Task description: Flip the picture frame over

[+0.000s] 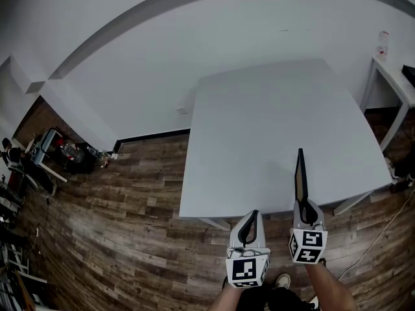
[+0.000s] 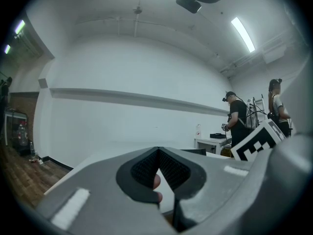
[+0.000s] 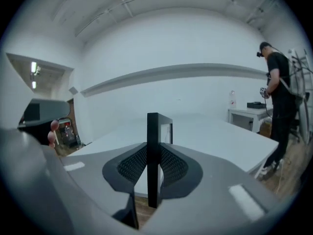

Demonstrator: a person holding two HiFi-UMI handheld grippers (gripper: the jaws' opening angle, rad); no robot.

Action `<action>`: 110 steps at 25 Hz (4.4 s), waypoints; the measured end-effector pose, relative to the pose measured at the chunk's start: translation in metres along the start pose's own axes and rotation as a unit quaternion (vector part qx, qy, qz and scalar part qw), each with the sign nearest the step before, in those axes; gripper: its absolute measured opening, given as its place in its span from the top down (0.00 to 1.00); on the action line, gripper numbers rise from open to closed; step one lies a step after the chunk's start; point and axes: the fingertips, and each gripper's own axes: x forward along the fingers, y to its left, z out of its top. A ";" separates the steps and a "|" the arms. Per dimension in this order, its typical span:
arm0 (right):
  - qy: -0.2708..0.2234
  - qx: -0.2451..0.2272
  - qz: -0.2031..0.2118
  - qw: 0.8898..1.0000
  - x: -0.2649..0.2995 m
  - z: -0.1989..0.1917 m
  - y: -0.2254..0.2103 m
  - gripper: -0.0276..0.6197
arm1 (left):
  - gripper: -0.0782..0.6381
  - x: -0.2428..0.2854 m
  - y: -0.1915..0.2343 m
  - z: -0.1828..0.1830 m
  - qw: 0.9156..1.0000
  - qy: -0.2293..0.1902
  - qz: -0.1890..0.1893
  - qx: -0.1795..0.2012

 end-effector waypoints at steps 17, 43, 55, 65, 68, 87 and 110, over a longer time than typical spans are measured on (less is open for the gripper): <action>0.011 0.350 -0.024 0.936 -0.001 -0.047 -0.062 0.81 | 0.89 0.002 -0.006 -0.001 1.000 0.000 -0.001 0.004; 0.041 0.669 0.033 0.742 0.041 -0.128 -0.085 0.80 | 0.89 0.000 -0.004 -0.010 1.000 0.015 0.001 0.012; 0.022 0.685 0.009 0.728 0.039 -0.138 -0.090 0.79 | 0.89 0.002 -0.006 -0.017 1.000 0.023 -0.001 0.014; -0.001 0.671 -0.015 0.741 0.035 -0.137 -0.103 0.48 | 0.89 0.005 -0.007 -0.017 1.000 0.020 -0.003 0.012; 0.002 0.651 -0.040 0.758 0.028 -0.141 -0.111 0.47 | 0.89 0.005 -0.007 -0.017 1.000 0.021 -0.005 0.006; -0.032 0.239 0.044 0.970 -0.021 -0.033 -0.076 0.69 | 0.89 0.007 -0.004 -0.004 1.000 0.008 -0.009 0.005; -0.131 -0.110 0.018 0.985 -0.085 0.089 -0.029 0.92 | 0.89 -0.007 -0.003 0.022 1.000 -0.014 -0.009 0.024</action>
